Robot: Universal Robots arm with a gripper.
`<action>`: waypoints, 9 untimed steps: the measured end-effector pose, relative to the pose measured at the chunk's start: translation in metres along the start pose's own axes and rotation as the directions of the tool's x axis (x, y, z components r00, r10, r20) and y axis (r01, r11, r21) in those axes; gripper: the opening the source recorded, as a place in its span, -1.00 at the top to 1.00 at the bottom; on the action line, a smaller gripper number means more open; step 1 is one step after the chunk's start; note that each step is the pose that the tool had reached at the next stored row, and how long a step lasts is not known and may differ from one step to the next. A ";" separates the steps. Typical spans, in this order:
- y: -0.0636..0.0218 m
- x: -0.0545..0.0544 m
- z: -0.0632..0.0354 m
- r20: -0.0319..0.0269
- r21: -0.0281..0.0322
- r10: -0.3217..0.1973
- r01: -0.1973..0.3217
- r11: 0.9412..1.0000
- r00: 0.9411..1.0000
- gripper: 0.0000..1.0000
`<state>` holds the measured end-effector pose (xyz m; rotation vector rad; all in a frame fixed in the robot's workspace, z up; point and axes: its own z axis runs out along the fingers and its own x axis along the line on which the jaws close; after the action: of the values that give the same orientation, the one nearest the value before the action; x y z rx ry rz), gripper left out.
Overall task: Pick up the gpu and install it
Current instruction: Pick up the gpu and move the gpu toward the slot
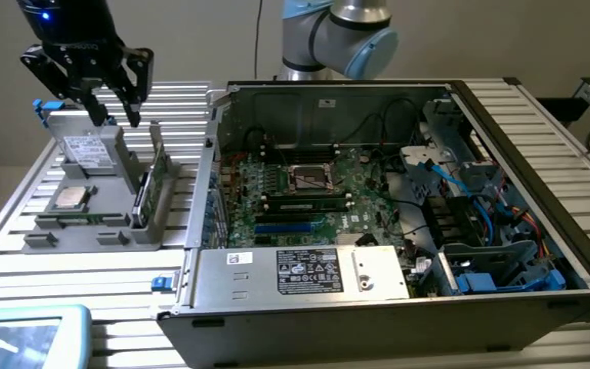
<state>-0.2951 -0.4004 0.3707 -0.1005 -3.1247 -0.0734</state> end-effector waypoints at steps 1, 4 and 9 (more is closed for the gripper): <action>-0.0001 0.000 0.0018 0.000 0.000 0.000 0.000 1.000 1.000 -0.07; -0.0004 0.001 0.0072 0.000 0.000 0.000 0.000 1.000 1.000 -0.07; -0.0008 0.002 0.0164 0.000 0.000 0.001 -0.001 1.000 1.000 -0.07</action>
<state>-0.2969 -0.4003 0.3543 -0.1018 -3.1242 -0.0733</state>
